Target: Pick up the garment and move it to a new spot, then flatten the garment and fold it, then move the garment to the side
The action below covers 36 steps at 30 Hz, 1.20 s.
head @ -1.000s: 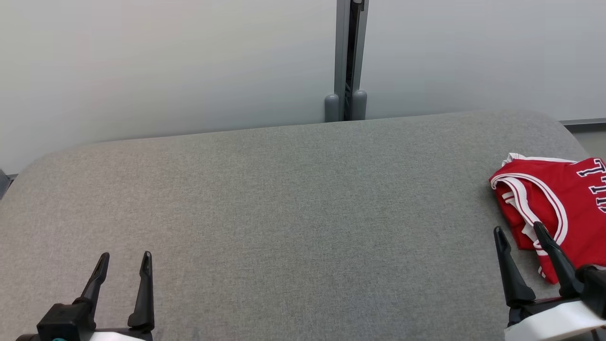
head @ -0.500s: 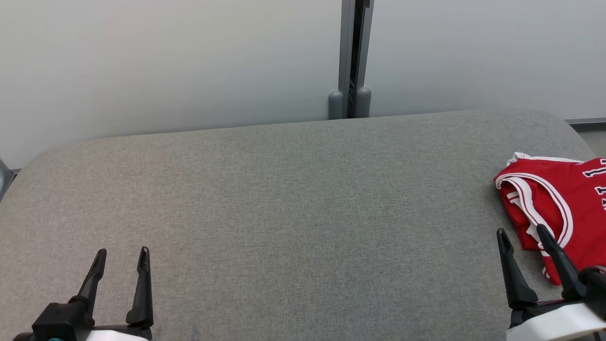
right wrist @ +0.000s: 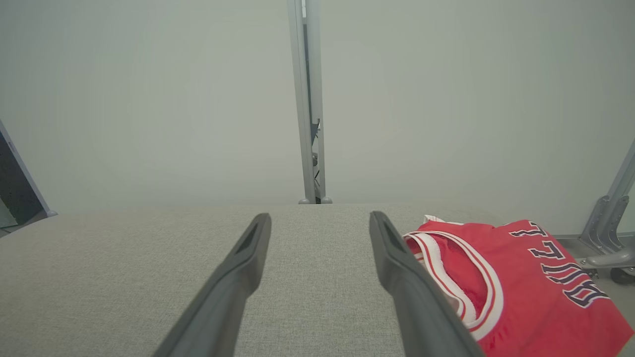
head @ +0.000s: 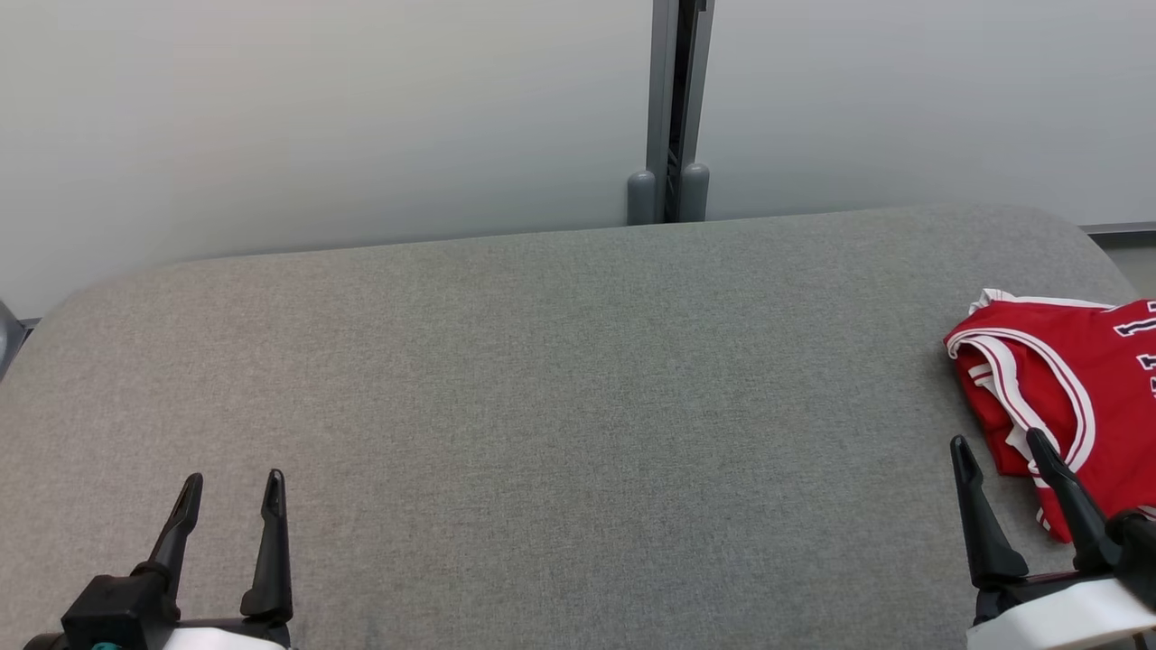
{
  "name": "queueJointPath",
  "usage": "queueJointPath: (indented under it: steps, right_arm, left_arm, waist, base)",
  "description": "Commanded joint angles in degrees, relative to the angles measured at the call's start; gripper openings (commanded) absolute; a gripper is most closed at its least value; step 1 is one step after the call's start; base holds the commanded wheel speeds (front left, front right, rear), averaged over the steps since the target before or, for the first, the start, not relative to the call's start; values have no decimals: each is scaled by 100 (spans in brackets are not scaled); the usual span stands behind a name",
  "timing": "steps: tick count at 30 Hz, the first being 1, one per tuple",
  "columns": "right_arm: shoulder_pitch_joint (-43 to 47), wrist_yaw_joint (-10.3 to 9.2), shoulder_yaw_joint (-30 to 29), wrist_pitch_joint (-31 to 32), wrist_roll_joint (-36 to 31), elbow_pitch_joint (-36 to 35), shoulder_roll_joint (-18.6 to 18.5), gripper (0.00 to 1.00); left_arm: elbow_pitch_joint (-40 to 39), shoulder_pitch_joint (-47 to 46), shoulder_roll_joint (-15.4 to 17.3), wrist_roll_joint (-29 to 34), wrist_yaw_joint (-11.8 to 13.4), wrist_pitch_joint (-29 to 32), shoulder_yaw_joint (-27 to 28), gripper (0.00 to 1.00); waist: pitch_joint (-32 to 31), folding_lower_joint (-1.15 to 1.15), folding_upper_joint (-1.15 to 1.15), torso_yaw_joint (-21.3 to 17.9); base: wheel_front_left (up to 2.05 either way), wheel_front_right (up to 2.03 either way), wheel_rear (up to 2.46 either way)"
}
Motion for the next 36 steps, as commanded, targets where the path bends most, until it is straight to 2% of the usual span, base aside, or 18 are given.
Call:
queueJointPath:
  steps: [1, 10, 11, 14, 36]
  right_arm:
    - [2, -3, -15, -42, -7, 32, 0, 100]
    - [13, -3, -10, -5, -17, -21, 27, 100]
    - [0, 0, -9, -2, 1, -17, 34, 0]
    - [58, 1, 9, 6, 12, 139, 88, 0]
    - [-225, 1, -509, 645, 2352, 622, 42, 0]
  left_arm:
    - [-19, -55, 34, -42, 24, 2, 3, 100]
    - [-20, -76, 36, -67, 40, -9, 8, 100]
    - [-3, -10, 7, -71, 5, 30, -12, 0]
    - [136, 65, -130, -94, 2, 41, -80, 0]
    - [591, -265, -683, -1861, -741, -15, 40, 0]
  waist:
    - [9, 0, 0, 8]
    - [36, 0, 0, 21]
    - [43, 0, 0, 22]
    - [46, 0, 0, 22]
    - [88, 0, 0, 15]
  base:
    - [0, 0, 0]
    - [0, 0, 0]
    - [0, 0, 0]
    - [0, 0, 0]
    - [0, 0, 0]
